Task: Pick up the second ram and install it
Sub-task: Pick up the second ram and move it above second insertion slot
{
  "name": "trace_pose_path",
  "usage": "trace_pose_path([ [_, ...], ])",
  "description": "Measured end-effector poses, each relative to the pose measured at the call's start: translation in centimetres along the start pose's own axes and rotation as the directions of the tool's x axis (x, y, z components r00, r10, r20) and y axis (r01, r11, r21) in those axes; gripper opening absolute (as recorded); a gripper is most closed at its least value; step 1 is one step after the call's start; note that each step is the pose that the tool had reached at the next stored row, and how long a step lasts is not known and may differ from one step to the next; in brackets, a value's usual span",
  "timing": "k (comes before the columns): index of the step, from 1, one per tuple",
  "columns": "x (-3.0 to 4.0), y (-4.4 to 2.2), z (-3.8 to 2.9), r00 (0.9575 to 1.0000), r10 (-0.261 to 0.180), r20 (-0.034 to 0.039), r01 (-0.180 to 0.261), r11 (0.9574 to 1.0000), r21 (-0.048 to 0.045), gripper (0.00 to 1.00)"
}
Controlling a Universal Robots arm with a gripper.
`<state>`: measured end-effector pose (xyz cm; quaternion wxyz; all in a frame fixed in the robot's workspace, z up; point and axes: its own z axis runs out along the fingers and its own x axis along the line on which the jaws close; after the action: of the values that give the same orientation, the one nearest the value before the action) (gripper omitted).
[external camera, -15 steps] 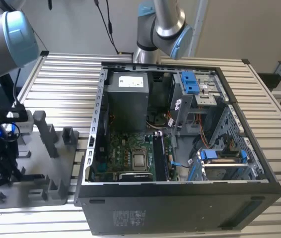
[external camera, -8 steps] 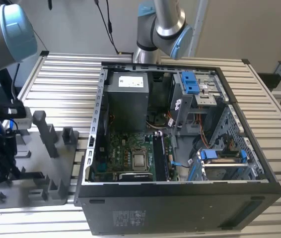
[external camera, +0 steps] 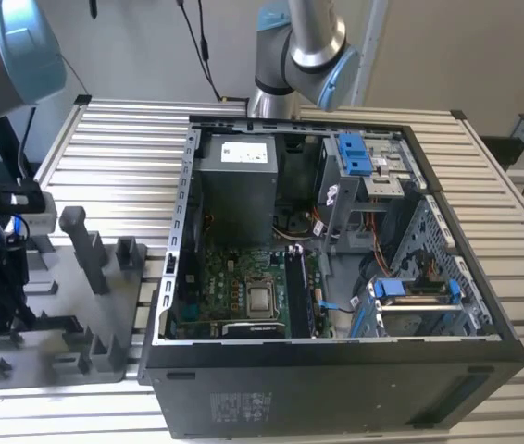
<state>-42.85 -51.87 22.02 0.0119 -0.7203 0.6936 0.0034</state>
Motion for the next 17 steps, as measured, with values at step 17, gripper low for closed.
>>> trace_pose_path([
  [17,-0.04,-0.02,-1.71,1.0,0.0,0.0,0.0,1.0,0.0,0.14],
])
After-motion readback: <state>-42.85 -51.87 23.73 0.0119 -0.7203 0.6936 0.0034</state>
